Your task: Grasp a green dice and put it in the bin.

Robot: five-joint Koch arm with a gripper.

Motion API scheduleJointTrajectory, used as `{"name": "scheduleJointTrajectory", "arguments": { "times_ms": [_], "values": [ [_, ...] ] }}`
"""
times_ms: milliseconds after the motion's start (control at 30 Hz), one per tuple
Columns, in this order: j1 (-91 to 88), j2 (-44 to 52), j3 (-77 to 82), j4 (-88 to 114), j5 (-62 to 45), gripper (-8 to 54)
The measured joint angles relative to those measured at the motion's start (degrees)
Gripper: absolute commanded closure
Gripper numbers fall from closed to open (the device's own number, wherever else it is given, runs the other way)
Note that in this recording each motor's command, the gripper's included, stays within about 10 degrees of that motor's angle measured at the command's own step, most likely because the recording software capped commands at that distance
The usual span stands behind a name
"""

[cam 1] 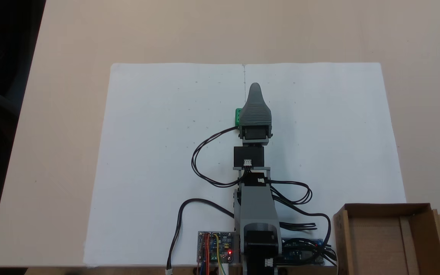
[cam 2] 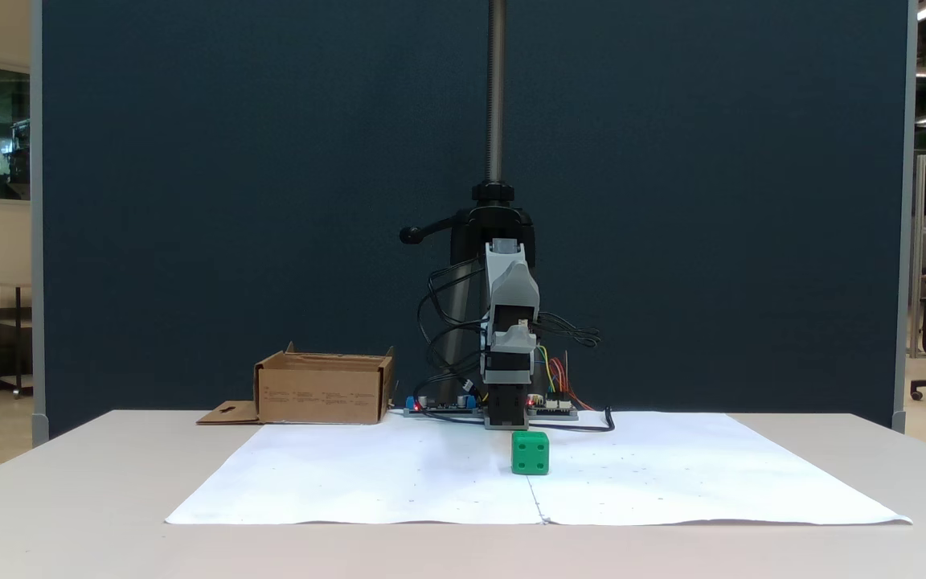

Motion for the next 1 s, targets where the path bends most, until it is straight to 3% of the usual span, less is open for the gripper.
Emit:
{"name": "scheduleJointTrajectory", "arguments": {
  "times_ms": [200, 1000],
  "values": [
    [-9.6, 0.0, 0.0, 17.2, 0.0, 2.1],
    [-9.9, 0.0, 0.0, 17.7, 0.0, 1.6]
  ]
}}
